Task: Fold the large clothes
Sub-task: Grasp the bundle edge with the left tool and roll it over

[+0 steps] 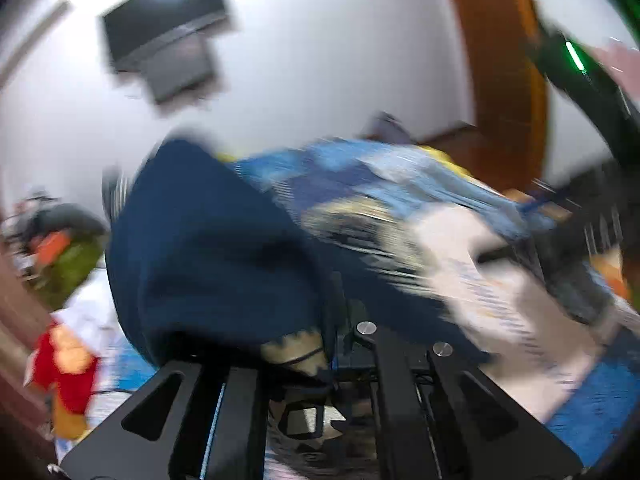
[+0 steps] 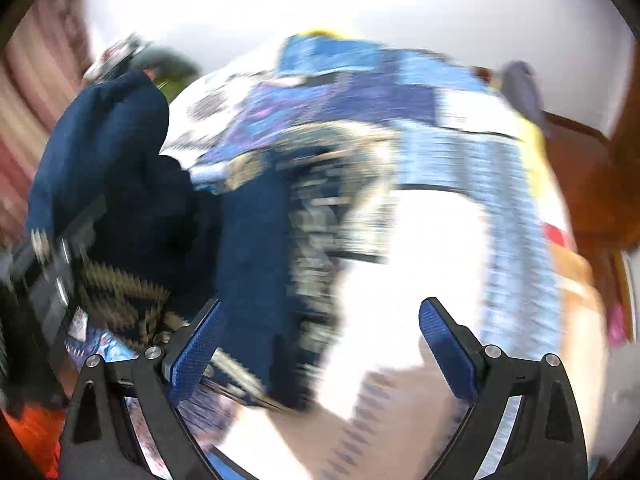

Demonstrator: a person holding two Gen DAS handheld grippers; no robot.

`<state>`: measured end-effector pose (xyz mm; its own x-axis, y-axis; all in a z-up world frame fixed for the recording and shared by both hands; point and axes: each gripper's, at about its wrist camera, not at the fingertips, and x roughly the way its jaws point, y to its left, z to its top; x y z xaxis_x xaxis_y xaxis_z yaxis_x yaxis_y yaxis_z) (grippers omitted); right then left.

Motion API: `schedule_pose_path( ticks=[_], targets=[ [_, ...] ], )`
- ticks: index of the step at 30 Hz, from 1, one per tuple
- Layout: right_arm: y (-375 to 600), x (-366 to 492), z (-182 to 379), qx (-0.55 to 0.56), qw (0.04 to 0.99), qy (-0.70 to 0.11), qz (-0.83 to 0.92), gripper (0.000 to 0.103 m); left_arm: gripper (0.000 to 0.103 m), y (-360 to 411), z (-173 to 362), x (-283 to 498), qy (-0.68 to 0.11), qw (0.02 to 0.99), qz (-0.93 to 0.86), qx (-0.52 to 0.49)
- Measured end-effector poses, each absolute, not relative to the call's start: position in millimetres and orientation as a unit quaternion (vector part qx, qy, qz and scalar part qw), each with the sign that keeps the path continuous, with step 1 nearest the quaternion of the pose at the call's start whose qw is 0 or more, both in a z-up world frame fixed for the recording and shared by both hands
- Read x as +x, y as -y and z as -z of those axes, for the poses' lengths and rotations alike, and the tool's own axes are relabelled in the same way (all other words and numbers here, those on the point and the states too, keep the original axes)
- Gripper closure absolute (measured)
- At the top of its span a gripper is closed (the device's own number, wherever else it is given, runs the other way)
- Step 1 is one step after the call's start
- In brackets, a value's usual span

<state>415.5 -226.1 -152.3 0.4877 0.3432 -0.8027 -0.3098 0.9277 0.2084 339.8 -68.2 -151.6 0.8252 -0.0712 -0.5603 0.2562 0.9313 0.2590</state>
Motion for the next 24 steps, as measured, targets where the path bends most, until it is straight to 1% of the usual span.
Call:
schedule_pose_path(
  ticks=[3, 4, 7, 11, 14, 15, 16, 17, 18, 20, 21, 24],
  targets=[
    [269.3, 403.4, 140.2, 0.031, 0.871, -0.464, -0.159, 0.007, 0.097, 92.8, 176.2, 341.4, -0.341, 0.916, 0.141, 0.154],
    [279.2, 397.9, 137.1, 0.033, 0.873, -0.461, -0.153, 0.007, 0.097, 94.6, 186.0, 344.0, -0.374, 0.903, 0.163, 0.138],
    [294.4, 388.4, 130.5, 0.041, 0.875, -0.458, -0.149, 0.007, 0.096, 88.3, 198.9, 347.7, -0.421, 0.882, 0.187, 0.102],
    [294.9, 368.8, 125.6, 0.036, 0.876, -0.453, -0.16, 0.007, 0.093, 66.7, 189.5, 345.7, -0.439, 0.876, 0.19, 0.067],
    [289.4, 363.3, 124.4, 0.031, 0.875, -0.451, -0.17, 0.007, 0.086, 48.0, 177.8, 342.4, -0.457, 0.867, 0.195, 0.03],
    [287.4, 361.1, 123.3, 0.032, 0.875, -0.451, -0.173, 0.007, 0.081, 44.2, 175.8, 341.3, -0.461, 0.865, 0.2, 0.021],
    [282.0, 363.2, 123.2, 0.033, 0.875, -0.45, -0.177, 0.007, 0.072, 40.1, 173.3, 337.8, -0.463, 0.861, 0.209, 0.012],
    [276.0, 362.8, 120.3, 0.036, 0.874, -0.448, -0.184, 0.007, 0.068, 32.7, 168.1, 333.6, -0.465, 0.858, 0.219, 0.001],
    [271.6, 364.8, 120.3, 0.038, 0.874, -0.447, -0.188, 0.007, 0.059, 33.4, 165.7, 328.9, -0.463, 0.857, 0.225, -0.003],
    [259.6, 366.5, 115.4, 0.044, 0.872, -0.443, -0.204, 0.007, 0.048, 26.7, 152.4, 315.9, -0.455, 0.858, 0.236, -0.014],
    [251.7, 367.2, 112.4, 0.045, 0.871, -0.441, -0.212, 0.007, 0.04, 24.6, 147.1, 312.6, -0.45, 0.863, 0.23, -0.01],
    [226.2, 369.2, 106.4, 0.039, 0.867, -0.437, -0.235, 0.006, 0.037, 9.6, 132.8, 306.7, -0.43, 0.878, 0.211, -0.006]
  ],
)
